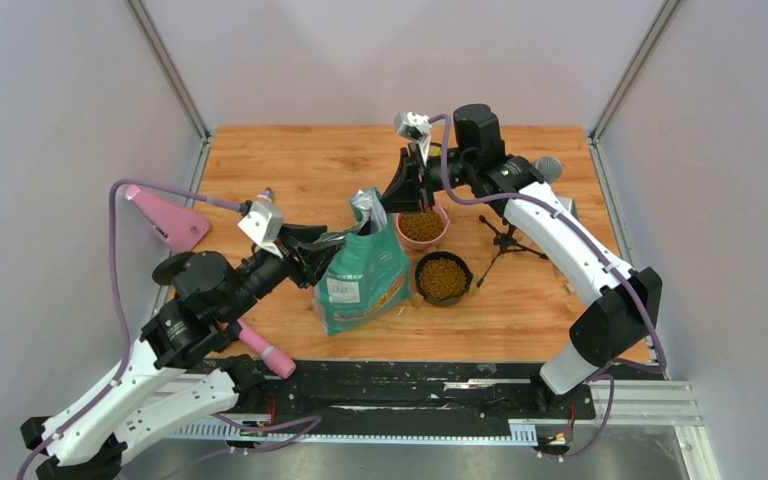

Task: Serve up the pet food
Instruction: Close the pet food bag at the center of the board.

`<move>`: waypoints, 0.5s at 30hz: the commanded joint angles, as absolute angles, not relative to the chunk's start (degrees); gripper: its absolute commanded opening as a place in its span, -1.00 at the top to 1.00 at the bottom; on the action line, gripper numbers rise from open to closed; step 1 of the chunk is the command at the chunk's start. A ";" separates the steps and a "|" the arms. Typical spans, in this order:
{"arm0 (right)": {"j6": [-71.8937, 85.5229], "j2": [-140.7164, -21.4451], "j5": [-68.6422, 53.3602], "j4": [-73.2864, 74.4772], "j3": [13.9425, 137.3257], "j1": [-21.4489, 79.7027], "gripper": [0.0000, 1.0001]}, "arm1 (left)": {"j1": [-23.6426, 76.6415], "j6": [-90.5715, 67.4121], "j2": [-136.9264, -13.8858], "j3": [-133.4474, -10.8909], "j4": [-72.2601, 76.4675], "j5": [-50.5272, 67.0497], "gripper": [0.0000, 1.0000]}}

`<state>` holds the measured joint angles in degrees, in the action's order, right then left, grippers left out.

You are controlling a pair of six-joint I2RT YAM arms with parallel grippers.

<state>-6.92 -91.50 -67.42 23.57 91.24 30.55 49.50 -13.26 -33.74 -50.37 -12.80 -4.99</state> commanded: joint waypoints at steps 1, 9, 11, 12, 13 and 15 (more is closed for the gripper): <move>-3.61 -88.87 -65.41 20.43 93.14 30.23 1.00 | 49.56 -13.71 -31.26 -51.06 -11.44 -5.64 -0.03; 4.95 -86.30 -49.73 17.72 91.27 29.62 1.00 | 49.58 -16.63 -25.54 -48.62 -13.10 -9.72 0.99; 6.40 -84.44 -47.56 15.96 88.85 28.65 1.00 | 49.56 -17.23 -24.93 -48.68 -13.51 -11.83 1.00; 6.45 -83.53 -48.23 15.07 87.13 28.06 1.00 | 49.57 -17.36 -24.71 -48.64 -13.77 -12.37 1.00; 6.63 -82.75 -49.06 14.12 85.98 27.70 1.00 | 49.55 -17.52 -24.70 -48.57 -13.81 -12.96 1.00; 7.08 -81.68 -49.22 13.08 84.84 27.47 1.00 | 49.57 -18.22 -25.06 -48.42 -13.67 -14.35 1.00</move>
<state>4.23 -86.17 -54.52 20.88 86.26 30.04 49.47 -16.05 -25.39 -48.69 -14.48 -10.22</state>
